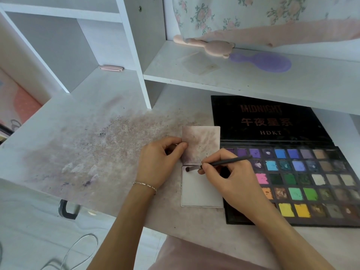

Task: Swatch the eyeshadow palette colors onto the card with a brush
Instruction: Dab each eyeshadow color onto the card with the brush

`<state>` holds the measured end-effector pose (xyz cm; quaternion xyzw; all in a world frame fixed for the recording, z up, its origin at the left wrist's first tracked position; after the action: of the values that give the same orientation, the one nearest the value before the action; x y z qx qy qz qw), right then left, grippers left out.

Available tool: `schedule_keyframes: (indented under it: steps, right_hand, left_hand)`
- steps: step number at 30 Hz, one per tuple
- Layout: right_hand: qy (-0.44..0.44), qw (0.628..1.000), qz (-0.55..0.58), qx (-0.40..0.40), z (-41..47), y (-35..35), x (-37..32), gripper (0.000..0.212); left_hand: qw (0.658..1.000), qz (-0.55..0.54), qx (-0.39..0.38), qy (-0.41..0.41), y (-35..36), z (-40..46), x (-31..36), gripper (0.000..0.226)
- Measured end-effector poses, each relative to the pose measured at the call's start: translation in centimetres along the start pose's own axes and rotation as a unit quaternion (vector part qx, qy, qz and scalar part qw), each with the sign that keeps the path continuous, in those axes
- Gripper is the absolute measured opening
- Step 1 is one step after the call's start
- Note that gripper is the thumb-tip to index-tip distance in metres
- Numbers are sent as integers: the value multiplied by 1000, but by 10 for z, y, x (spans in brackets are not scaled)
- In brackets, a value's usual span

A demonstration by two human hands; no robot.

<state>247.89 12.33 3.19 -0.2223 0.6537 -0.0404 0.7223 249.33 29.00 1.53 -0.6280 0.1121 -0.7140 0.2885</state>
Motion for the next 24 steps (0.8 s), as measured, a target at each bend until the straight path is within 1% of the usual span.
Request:
schedule_keyframes:
  steps: [8, 14, 24]
  right_hand:
    - [1, 1000, -11, 4, 1, 0, 0, 15]
    - [2, 1000, -12, 9, 1, 0, 0, 10]
    - [4, 1000, -6, 8, 1, 0, 0, 12]
  left_hand:
    - [1000, -2, -4, 1, 0, 0, 0, 7]
    - [1000, -2, -5, 1, 0, 0, 0, 7]
    - [1000, 0, -2, -1, 0, 0, 0, 7]
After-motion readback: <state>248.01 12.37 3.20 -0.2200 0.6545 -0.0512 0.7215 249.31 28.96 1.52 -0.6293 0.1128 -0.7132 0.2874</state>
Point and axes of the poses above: each hand's wrist, its own z-axis towards the middle knuckle, its own y-axis out of the palm, x = y × z, the point moved 4 cm from there along z, towards the middle knuckle, and after that the axes turned 5 degrees about y, right-handed, at the moved point
